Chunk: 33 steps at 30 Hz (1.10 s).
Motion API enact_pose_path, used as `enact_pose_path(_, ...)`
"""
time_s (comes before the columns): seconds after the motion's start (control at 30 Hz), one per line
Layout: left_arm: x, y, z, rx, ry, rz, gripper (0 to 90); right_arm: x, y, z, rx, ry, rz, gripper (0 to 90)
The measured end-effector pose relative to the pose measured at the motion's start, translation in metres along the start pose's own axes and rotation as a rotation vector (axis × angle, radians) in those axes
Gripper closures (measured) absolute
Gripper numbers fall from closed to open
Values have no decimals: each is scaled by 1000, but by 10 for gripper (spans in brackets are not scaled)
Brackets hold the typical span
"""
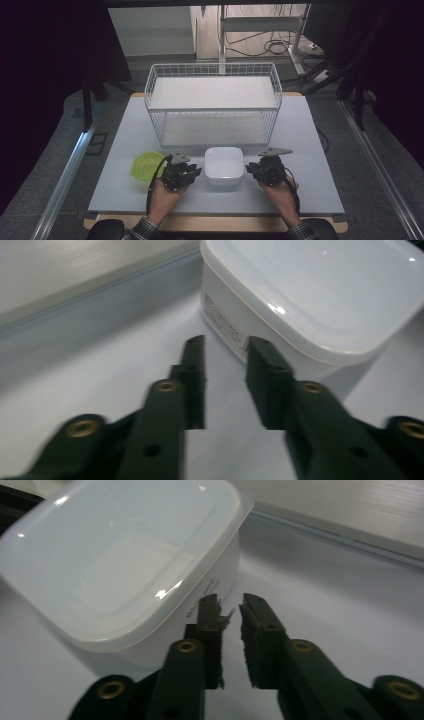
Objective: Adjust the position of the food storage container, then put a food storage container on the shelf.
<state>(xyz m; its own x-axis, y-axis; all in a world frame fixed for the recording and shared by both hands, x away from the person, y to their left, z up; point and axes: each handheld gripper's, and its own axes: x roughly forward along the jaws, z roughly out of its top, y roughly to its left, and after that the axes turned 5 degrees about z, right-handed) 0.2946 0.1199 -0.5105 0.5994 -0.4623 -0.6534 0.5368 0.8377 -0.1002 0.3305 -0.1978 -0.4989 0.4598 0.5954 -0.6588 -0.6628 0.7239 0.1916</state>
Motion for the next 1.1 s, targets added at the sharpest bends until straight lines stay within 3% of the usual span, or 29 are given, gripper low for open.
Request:
enact_pose_path(0.03, -4, 2, -3, 23, -1, -17, 560, -5, -4, -1, -8, -14, 1, 626)
enact_pose_path(0.13, -7, 3, -8, 41, 4, -12, 404, -12, -9, -4, 1, -24, 25, 489)
enact_pose_path(0.17, -7, 3, -8, 41, 4, -12, 354, -12, -9, -4, 1, -24, 25, 489)
enact_pose_path(0.2, -7, 4, -10, 42, 5, -12, 354, -15, -10, -5, 1, -27, 35, 446)
enact_pose_path(0.23, -9, 5, -12, 47, -4, -32, 277, -19, -13, -7, 2, -29, 58, 366)
enact_pose_path(0.37, -11, 3, -13, 77, -9, -43, 142, -25, -15, -10, -7, -38, 83, 280)
enact_pose_path(0.57, -10, 1, -12, 83, -25, -86, 80, -25, -10, -9, -41, -60, 75, 176)
enact_pose_path(0.63, -10, 3, -11, 86, -61, -118, 79, -24, -9, -8, -44, -64, 79, 151)
enact_pose_path(0.73, -11, 4, -10, 113, -97, -117, 80, -24, -7, -7, -59, -72, 80, 115)
enact_pose_path(0.87, -11, 3, -6, 114, -93, -129, 79, -24, -3, -4, -78, -77, 87, 87)
enact_pose_path(0.93, -10, 0, 0, 103, -64, -118, 74, -22, 2, 0, -115, -75, 82, 66)
enact_pose_path(1.1, -8, -1, 7, 104, -41, -93, 53, -17, 7, 7, -131, -49, 87, 29)
